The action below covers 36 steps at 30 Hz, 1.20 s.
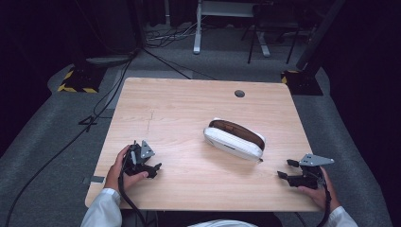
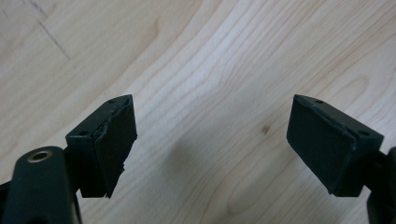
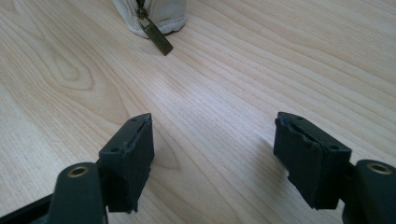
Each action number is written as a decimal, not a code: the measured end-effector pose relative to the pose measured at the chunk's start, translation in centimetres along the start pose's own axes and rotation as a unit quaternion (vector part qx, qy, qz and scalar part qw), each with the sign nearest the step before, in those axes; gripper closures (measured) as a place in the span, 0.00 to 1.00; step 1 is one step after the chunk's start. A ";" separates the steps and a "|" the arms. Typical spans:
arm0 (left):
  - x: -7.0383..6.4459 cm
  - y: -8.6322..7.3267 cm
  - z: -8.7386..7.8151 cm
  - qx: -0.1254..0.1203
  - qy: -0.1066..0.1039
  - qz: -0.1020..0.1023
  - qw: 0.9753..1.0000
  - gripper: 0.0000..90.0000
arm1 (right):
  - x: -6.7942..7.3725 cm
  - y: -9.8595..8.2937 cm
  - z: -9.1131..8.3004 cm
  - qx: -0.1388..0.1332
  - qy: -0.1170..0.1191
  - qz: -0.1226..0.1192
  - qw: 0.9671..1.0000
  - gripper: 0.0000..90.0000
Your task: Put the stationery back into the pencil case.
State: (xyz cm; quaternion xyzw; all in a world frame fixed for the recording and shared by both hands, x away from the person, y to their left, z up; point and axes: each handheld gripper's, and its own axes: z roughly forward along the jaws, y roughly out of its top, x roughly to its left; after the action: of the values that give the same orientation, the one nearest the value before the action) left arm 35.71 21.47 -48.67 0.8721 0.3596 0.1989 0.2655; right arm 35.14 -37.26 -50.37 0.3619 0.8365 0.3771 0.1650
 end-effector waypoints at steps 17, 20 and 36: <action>0.7 -4.2 -0.7 -0.045 -0.005 -0.127 0.991 0.16 | 0.0 0.0 0.0 0.000 0.001 -0.001 1.000 0.33; 0.7 -4.2 -0.7 -0.045 -0.005 -0.126 0.991 0.16 | 0.0 0.0 0.0 0.000 0.002 -0.001 1.000 0.33; 0.7 -3.9 -0.5 -0.043 -0.001 -0.133 0.990 0.15 | 0.0 0.0 0.0 0.000 0.002 -0.001 1.000 0.33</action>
State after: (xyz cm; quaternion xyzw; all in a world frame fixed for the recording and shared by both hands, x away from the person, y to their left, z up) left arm 33.83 24.51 -50.52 0.8046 0.4633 0.1760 0.3271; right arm 35.15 -37.29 -50.37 0.3603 0.8371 0.3777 0.1636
